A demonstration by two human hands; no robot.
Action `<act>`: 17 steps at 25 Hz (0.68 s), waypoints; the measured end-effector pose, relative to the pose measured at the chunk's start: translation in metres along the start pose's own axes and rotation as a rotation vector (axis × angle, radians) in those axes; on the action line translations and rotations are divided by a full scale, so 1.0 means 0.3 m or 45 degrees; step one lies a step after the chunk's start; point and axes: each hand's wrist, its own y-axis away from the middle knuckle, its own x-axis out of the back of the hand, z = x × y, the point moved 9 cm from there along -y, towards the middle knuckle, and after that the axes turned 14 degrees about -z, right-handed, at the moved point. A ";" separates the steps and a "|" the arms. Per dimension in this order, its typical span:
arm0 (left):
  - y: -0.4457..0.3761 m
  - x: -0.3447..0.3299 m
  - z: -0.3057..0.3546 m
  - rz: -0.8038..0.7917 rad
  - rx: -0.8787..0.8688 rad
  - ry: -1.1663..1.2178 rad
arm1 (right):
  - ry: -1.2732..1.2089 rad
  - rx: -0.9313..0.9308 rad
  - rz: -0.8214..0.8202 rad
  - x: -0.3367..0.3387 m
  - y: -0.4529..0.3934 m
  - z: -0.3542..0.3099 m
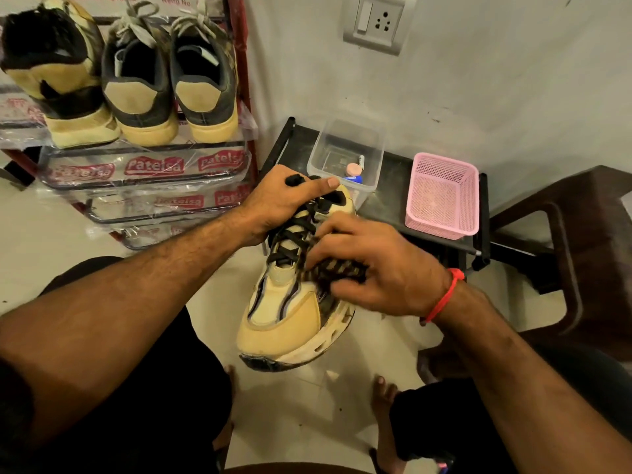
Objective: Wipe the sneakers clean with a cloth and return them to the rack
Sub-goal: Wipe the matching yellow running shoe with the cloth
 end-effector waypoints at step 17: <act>-0.005 0.057 0.016 0.106 -0.128 0.053 | -0.098 -0.336 0.503 0.121 0.075 0.178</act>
